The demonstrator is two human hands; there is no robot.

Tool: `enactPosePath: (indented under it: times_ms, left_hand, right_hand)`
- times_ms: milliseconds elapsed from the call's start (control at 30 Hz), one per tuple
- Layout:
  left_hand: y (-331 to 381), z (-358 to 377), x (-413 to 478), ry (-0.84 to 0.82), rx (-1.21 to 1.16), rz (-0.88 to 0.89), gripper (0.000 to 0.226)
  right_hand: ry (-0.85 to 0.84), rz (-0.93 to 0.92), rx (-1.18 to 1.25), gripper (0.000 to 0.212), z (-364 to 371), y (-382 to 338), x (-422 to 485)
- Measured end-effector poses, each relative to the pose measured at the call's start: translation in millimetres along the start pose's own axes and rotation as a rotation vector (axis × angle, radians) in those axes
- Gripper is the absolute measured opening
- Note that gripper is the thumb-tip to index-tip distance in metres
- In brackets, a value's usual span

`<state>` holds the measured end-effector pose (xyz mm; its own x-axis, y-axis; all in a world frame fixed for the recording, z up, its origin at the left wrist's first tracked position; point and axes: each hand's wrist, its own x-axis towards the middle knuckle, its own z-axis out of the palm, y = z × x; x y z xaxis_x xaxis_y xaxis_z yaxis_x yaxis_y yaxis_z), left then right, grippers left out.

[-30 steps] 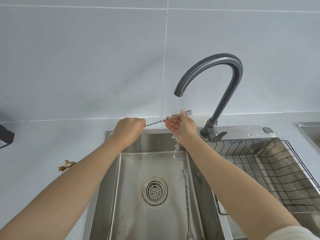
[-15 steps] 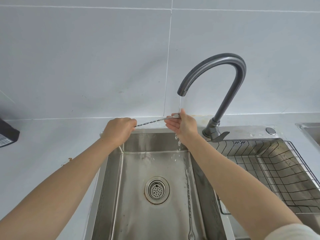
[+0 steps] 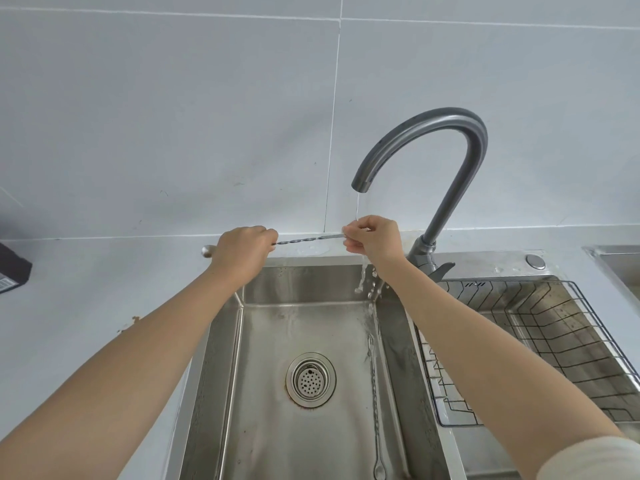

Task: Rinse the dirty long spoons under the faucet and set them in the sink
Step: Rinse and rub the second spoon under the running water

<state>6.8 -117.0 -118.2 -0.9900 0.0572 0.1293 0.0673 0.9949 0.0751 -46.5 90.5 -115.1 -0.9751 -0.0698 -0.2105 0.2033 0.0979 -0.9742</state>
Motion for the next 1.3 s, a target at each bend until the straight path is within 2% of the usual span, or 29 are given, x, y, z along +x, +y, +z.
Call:
enactPosePath:
  times_ms: [67, 233, 400, 533, 800, 900, 933, 1033, 1133, 1300]
  left_hand:
    - [3, 2, 4, 0.021, -0.006, 0.011, 0.019]
    - [13, 4, 16, 0.005, 0.018, 0.046, 0.018]
    - [19, 3, 24, 0.008, 0.035, 0.054, 0.018]
    - [35, 2, 29, -0.017, 0.034, 0.079, 0.017]
    - [57, 5, 38, -0.031, -0.018, 0.111, 0.013]
    - [62, 4, 39, -0.016, -0.075, 0.14, 0.038]
    - [63, 6, 41, -0.01, -0.086, 0.14, 0.036]
    - [63, 11, 47, -0.004, -0.046, 0.143, 0.013]
    - [67, 7, 48, -0.021, 0.036, 0.176, 0.017]
    - [80, 10, 51, -0.039, 0.04, 0.235, 0.023]
  right_hand:
    - [-0.016, -0.053, -0.186, 0.005, -6, -2, 3]
    - [-0.118, -0.19, -0.611, 0.017, -21, -11, 9]
    - [-0.188, -0.267, -0.857, 0.02, -23, -15, 11]
    - [-0.241, -0.297, -0.963, 0.023, -13, -14, 9]
    - [-0.182, -0.3, -0.92, 0.024, -23, -9, 12]
    - [-0.185, -0.292, -0.954, 0.024, -27, -8, 10]
    - [-0.192, -0.296, -0.98, 0.024, -28, -8, 10]
    - [-0.218, -0.314, -1.019, 0.028, -30, -7, 9]
    - [-0.27, -0.324, -0.977, 0.032, -24, -9, 8]
    - [-0.263, -0.295, -0.862, 0.022, -17, -10, 12]
